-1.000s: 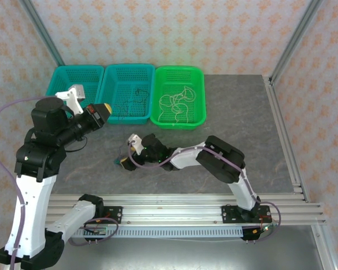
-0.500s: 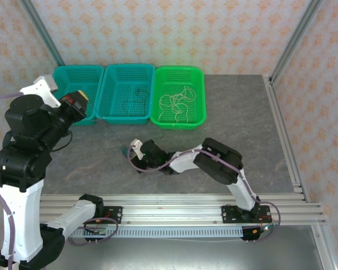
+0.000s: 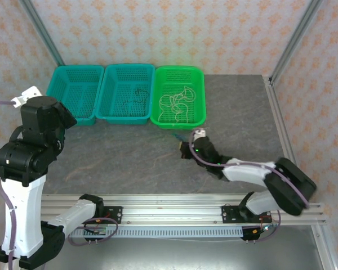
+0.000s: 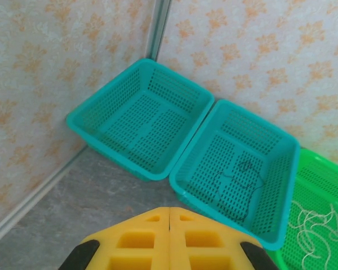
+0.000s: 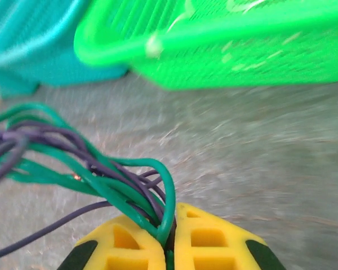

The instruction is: Untangle the cables

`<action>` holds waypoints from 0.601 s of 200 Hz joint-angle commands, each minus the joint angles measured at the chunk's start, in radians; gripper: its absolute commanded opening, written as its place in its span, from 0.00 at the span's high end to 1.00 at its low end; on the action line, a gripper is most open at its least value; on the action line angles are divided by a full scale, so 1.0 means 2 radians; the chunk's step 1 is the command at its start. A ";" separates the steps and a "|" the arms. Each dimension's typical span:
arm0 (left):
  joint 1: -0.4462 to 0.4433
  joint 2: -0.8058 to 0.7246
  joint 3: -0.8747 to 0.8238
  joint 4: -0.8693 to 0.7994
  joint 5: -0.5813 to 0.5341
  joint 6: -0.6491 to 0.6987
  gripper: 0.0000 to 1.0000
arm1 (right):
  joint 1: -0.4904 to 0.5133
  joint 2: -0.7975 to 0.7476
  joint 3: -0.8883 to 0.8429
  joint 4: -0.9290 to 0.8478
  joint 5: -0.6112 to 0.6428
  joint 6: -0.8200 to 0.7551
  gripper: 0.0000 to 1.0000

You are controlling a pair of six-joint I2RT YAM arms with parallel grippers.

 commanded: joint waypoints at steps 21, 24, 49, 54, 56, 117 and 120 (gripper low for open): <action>0.031 -0.036 -0.023 0.023 -0.079 -0.005 1.00 | -0.107 -0.128 -0.078 -0.195 0.092 0.061 1.00; 0.031 -0.039 -0.032 0.026 -0.062 -0.008 1.00 | -0.109 -0.136 -0.080 -0.196 0.088 0.056 1.00; 0.030 -0.102 -0.207 0.139 0.188 -0.013 1.00 | -0.114 -0.191 -0.054 -0.203 0.029 -0.013 1.00; 0.030 -0.117 -0.252 0.173 0.242 -0.033 1.00 | -0.113 -0.200 -0.043 -0.212 0.019 -0.027 1.00; 0.030 -0.121 -0.267 0.184 0.261 -0.039 1.00 | -0.114 -0.204 -0.039 -0.216 0.015 -0.033 1.00; -0.001 -0.245 -0.585 0.317 0.393 -0.127 0.99 | -0.114 -0.243 0.087 -0.295 -0.112 -0.161 1.00; -0.001 -0.249 -0.592 0.322 0.397 -0.131 0.98 | -0.114 -0.243 0.090 -0.297 -0.118 -0.165 1.00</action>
